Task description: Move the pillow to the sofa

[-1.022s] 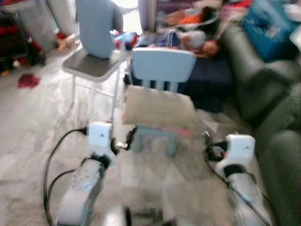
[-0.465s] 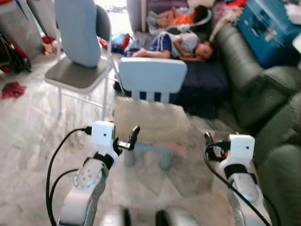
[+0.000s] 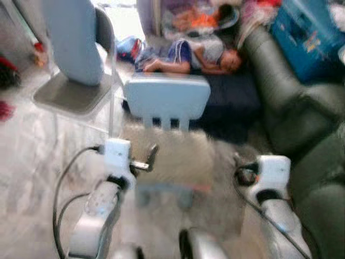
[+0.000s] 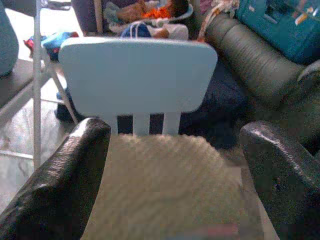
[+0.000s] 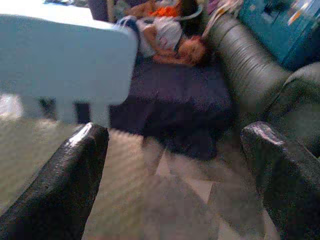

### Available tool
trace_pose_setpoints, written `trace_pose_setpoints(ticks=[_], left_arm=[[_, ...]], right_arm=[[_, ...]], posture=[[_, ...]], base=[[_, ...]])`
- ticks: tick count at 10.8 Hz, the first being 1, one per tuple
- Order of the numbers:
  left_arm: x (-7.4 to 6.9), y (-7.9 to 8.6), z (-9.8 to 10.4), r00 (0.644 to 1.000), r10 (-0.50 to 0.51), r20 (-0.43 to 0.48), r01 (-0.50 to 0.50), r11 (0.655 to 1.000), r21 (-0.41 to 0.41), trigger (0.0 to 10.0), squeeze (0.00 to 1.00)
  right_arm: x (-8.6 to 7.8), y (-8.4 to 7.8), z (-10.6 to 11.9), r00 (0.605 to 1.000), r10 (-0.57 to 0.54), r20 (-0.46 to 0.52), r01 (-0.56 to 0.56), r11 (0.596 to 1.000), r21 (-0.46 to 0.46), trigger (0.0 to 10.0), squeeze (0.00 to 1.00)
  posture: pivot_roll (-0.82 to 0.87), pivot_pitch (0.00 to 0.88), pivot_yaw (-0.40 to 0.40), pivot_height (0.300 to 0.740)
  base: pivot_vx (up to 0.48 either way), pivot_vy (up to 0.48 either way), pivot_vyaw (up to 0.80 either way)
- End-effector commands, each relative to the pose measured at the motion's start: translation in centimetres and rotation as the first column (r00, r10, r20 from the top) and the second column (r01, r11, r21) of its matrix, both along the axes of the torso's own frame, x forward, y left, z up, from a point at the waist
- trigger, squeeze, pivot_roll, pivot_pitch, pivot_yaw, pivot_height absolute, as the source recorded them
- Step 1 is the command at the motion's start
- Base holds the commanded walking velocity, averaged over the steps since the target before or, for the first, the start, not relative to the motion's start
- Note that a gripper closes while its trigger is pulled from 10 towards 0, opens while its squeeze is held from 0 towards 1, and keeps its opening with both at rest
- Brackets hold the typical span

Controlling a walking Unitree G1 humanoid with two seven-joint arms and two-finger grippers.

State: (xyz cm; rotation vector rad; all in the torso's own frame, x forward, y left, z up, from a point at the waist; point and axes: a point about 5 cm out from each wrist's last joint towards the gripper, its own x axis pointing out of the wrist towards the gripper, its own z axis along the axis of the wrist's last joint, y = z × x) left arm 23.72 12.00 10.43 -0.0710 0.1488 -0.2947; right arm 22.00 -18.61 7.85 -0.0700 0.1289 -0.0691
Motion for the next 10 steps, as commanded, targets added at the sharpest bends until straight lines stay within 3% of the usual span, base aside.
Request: trace_pose_setpoints(ticks=[1, 3, 5, 7, 8, 9, 10], left_arm=[[-0.2, 0.7, 0.1, 1.0, 0.022, 0.0, -0.022, 0.999, 0.024, 10.0, 0.0], [-0.4, 0.9, -0.1, 0.997, 0.078, -0.017, -0.078, 0.997, 0.002, 10.0, 0.0], [-0.7, 2.9, -0.7, 0.974, 0.204, -0.1, -0.199, 0.979, 0.053, 10.0, 0.0], [-0.5, 3.5, 0.8, 0.991, 0.136, 0.015, -0.137, 0.986, 0.092, 10.0, 0.0], [0.2, 3.6, 1.7, 0.991, 0.125, 0.04, -0.129, 0.987, 0.101, 10.0, 0.0], [1.1, 4.3, 1.0, 0.993, 0.112, 0.043, -0.117, 0.983, 0.14, 10.0, 0.0], [1.3, 4.7, 0.1, 0.991, 0.13, 0.036, -0.133, 0.981, 0.138, 10.0, 0.0]], right_arm=[[-0.1, 0.4, 0.2, 1.0, 0.007, 0.007, -0.007, 1.0, 0.013, 10.0, 0.0], [-0.4, 0.7, 0.0, 1.0, 0.012, -0.002, -0.012, 1.0, 0.014, 10.0, 0.0], [-0.4, 0.6, -0.1, 1.0, 0.0, -0.007, 0.0, 0.999, 0.033, 10.0, 0.0], [0.6, 0.4, 0.3, 1.0, -0.027, 0.017, 0.026, 0.997, 0.068, 10.0, 0.0], [1.3, 0.9, 0.7, 0.999, -0.015, 0.04, 0.011, 0.997, 0.08, 10.0, 0.0], [2.1, 1.6, 0.4, 0.998, -0.013, 0.056, 0.009, 0.998, 0.07, 10.0, 0.0], [2.3, 1.3, 0.4, 0.997, -0.043, 0.063, 0.036, 0.994, 0.099, 10.0, 0.0]], posture=[[-0.06, 0.166, -0.037, 0.74], [-0.04, 0.176, -0.047, 0.74], [-0.03, 0.174, -0.041, 0.74], [0.01, 0.147, 0.0, 0.74], [0.02, 0.146, 0.007, 0.74], [0.01, 0.087, 0.002, 0.74], [0.02, 0.049, -0.022, 0.74]], base=[[0.454, 0.0, 0.0], [0.227, 0.0, 0.0], [0.0, 0.0, 0.0], [0.0, 0.0, 0.0], [0.0, 0.0, 0.0], [0.0, 0.0, 0.0], [0.0, 0.0, 0.0]])
